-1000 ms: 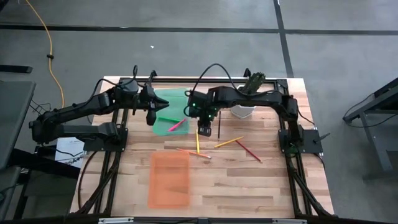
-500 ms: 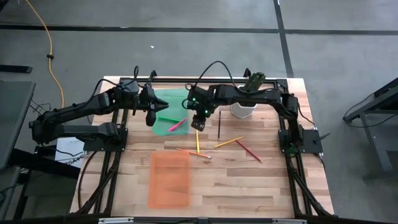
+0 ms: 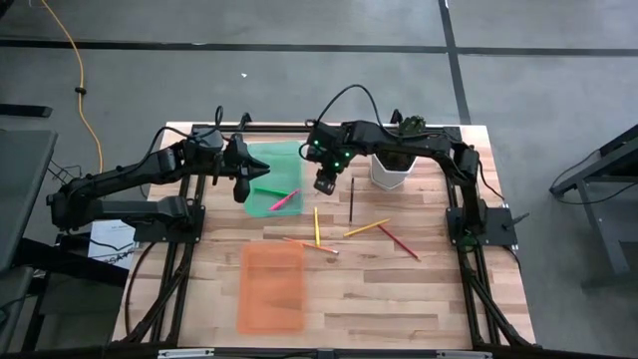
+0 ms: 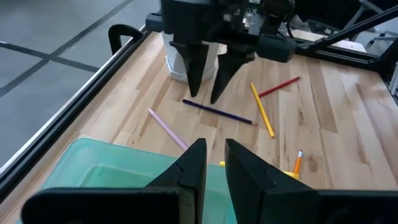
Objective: Sort pens & pencils
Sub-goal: Put the pink pen into the green bin
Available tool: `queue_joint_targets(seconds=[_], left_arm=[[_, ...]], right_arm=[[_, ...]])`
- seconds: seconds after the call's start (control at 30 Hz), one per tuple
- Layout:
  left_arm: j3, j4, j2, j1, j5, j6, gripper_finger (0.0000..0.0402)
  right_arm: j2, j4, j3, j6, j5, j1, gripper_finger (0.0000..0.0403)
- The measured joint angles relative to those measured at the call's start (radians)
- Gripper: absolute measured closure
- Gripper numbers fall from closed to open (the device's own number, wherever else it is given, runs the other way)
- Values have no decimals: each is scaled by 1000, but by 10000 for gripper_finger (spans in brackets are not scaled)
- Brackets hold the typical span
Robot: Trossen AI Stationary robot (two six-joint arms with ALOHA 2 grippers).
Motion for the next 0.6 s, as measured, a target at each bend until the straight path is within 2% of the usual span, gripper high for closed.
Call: queue_joint_targets(seconds=[0.17,0.6], left_arm=[[0,0,0,0,-15,0,355],[0,0,0,0,-37,-61,355]], right_arm=[[1,-86,0,-129,87,5,272],[16,-98,1,-436,97,-17,272]])
